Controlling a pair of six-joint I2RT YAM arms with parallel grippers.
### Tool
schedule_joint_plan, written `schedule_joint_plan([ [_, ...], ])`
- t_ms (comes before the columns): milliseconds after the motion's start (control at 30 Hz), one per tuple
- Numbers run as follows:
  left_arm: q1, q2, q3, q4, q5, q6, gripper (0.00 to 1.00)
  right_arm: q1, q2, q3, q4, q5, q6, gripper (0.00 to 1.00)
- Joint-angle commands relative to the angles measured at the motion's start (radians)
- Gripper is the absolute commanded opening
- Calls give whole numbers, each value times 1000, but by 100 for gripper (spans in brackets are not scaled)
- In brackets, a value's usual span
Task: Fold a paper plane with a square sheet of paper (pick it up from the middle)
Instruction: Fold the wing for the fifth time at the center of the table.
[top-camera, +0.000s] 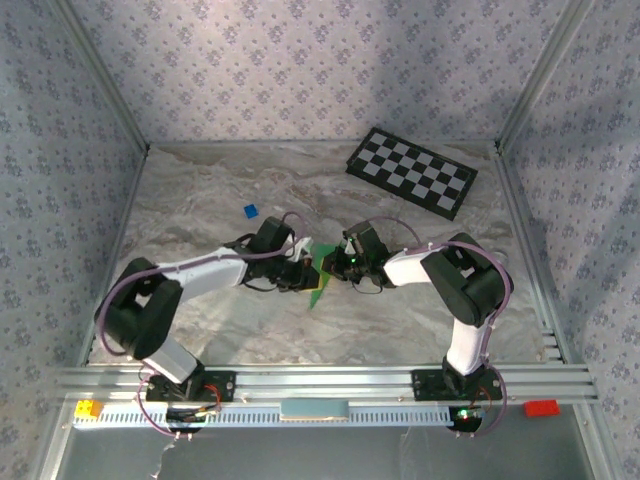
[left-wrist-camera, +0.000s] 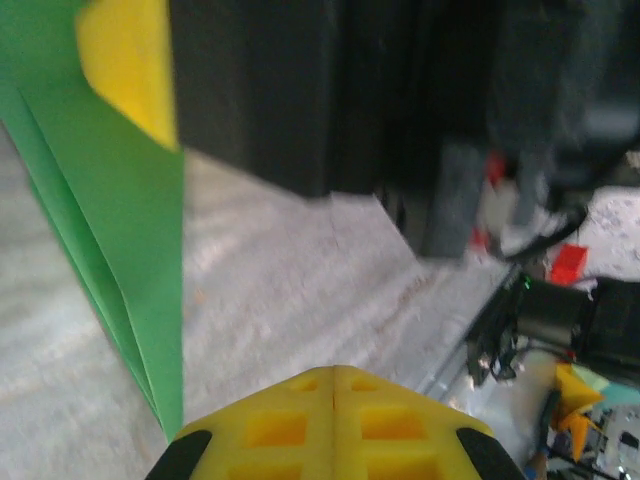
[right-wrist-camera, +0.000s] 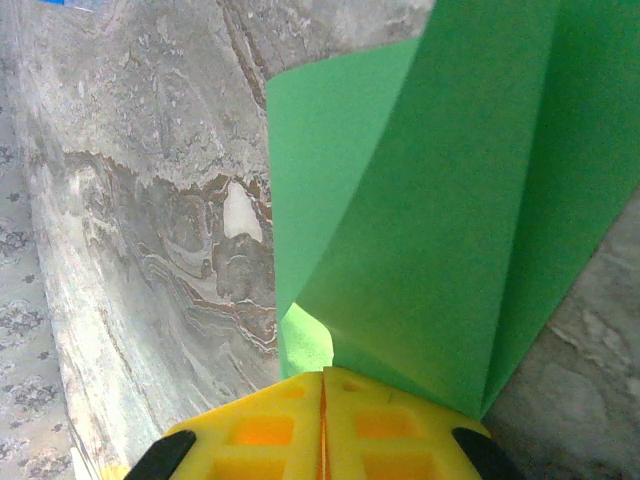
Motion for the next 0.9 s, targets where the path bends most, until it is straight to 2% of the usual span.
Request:
schedule_joint_plan([
  [0, 10, 73, 40, -1, -41, -7, 0, 15, 51, -35, -139, 58, 6, 10],
  [467, 11, 198, 74, 70, -75, -34, 0, 16, 52, -37, -129, 50, 12, 10],
  [700, 8, 236, 62, -20, -149, 13, 0, 13, 50, -38, -126, 49, 12, 10],
  [867, 8, 238, -13, -72, -181, 66, 0, 8, 22, -40, -131, 47, 6, 10],
])
